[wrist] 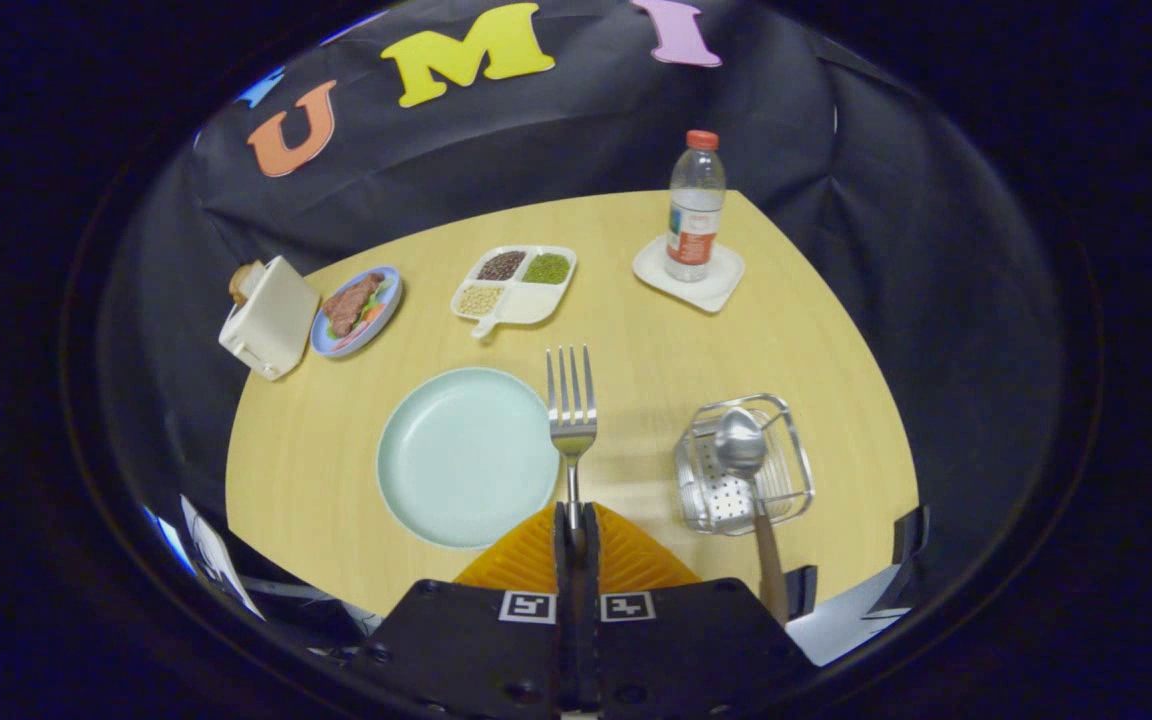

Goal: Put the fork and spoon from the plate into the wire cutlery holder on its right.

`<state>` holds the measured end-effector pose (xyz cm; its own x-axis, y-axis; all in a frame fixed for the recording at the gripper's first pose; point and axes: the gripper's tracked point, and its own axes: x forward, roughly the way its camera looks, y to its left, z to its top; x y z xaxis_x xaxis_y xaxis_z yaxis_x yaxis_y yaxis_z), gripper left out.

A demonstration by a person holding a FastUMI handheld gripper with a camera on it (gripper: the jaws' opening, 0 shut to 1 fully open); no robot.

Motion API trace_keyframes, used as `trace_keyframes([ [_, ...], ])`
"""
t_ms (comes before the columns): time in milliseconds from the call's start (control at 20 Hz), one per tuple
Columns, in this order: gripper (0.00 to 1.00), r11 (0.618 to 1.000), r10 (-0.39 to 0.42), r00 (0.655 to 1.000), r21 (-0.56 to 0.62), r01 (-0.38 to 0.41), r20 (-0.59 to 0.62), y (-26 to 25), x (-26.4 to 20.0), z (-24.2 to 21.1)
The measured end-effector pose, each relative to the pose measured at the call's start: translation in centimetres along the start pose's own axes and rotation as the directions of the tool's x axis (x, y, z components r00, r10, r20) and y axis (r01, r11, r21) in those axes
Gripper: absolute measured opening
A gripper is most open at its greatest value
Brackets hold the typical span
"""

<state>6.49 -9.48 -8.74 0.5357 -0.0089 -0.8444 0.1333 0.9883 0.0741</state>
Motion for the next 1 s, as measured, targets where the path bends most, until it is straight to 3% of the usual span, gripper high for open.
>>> trace_keyframes([
  [250, 0.02, 0.999, 0.017, 1.0, 0.044, -0.018, 0.015, -4.6, -3.4, -0.5],
  [1000, 0.01, 0.99, 0.087, 0.993, 0.115, -0.077, -0.078, -8.2, -0.7, -1.9],
])
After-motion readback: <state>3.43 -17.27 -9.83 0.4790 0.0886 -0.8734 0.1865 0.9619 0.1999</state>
